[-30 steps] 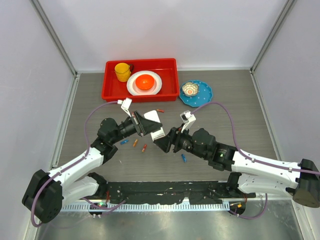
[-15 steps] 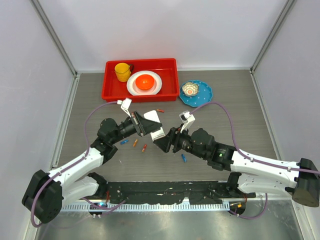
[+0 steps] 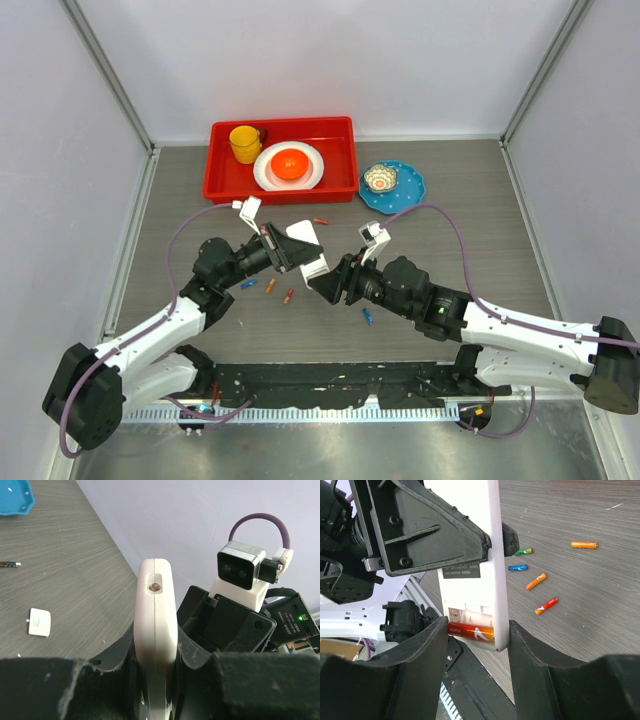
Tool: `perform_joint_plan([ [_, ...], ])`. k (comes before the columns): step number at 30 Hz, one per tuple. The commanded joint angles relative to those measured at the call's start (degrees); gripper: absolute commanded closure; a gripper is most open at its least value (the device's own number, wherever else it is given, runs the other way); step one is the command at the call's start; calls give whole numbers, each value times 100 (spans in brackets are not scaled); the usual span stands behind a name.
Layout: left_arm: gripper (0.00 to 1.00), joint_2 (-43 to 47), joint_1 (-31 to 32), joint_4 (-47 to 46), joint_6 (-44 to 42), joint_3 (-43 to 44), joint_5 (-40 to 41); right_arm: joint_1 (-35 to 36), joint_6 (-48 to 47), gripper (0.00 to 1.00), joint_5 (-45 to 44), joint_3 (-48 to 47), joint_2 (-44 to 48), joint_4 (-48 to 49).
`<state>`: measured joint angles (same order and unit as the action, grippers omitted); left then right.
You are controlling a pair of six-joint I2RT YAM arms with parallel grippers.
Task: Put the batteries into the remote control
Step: Load the battery into the remote control.
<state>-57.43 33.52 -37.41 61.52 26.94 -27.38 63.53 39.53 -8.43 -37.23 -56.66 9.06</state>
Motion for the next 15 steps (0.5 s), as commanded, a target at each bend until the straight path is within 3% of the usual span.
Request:
perform_joint_plan([
  [1, 100, 171, 14, -320, 27, 31, 83, -16, 64, 56, -45, 14, 33, 254],
  [15, 100, 223, 14, -372, 124, 40, 118, -25, 99, 87, -159, 41, -37, 149],
])
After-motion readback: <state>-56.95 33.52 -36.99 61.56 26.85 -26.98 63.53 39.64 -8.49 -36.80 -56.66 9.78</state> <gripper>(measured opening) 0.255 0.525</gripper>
